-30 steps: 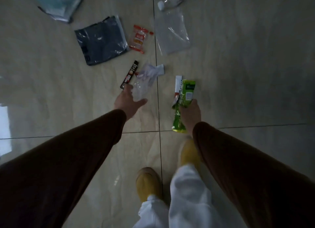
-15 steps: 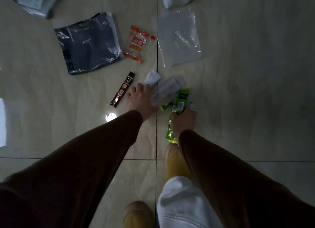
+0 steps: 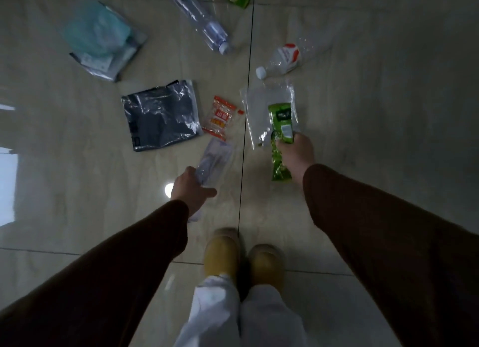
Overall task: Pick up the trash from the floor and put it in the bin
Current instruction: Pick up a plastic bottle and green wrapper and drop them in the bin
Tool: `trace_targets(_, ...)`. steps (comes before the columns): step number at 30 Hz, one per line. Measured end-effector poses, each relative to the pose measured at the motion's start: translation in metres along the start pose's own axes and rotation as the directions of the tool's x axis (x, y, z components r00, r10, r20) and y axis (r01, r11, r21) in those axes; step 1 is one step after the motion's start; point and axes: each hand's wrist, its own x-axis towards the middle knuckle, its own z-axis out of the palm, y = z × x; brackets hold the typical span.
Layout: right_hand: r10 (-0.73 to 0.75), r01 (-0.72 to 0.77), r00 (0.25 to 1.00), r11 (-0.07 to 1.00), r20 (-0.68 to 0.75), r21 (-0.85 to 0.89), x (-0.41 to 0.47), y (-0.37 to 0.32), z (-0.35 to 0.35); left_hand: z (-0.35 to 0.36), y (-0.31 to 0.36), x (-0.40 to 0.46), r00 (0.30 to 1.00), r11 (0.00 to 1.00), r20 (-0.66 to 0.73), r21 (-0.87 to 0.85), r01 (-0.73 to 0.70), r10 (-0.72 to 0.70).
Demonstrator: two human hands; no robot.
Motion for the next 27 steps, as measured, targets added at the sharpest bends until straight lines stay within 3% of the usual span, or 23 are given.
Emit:
trace_targets(4,-0.010,0.007,1.000,0.994,-0.024,-0.106,0.051,-0.012,0.016,0.015,-0.013,0.030,0.985,0.954,0.010,0.249,-0.167,0.170)
trace_targets(10,-0.006,-0.011,0.999,0.931,-0.043,-0.364,0.084,0.013,0.038,0.049,-0.030,0.064,0.974,0.950,-0.012,0.226,-0.217,0.226)
trace_targets(13,-0.117,0.054,0.988,0.866,-0.097,-0.497,0.089,0.030,0.038,0.061,-0.028,0.067,0.970,0.938,-0.063,0.275,-0.211,0.236)
trace_targets(15,-0.162,0.088,0.979,0.883,-0.124,-0.461,0.088,0.032,0.037,0.064,-0.023,0.065,0.973,0.944,-0.080,0.273,-0.186,0.214)
trace_targets(18,-0.069,0.042,0.995,0.940,-0.068,-0.338,0.079,0.031,0.033,0.059,-0.015,0.063,0.981,0.947,-0.027,0.267,-0.177,0.191)
trace_targets(22,-0.041,0.034,0.999,0.956,-0.018,-0.292,0.038,0.036,0.011,0.038,0.005,0.043,0.987,0.980,-0.011,0.125,-0.158,0.160)
trace_targets(27,-0.049,0.045,0.999,0.978,-0.014,-0.201,-0.039,0.030,-0.045,-0.006,0.047,-0.021,0.998,0.969,0.051,-0.243,-0.034,0.047)
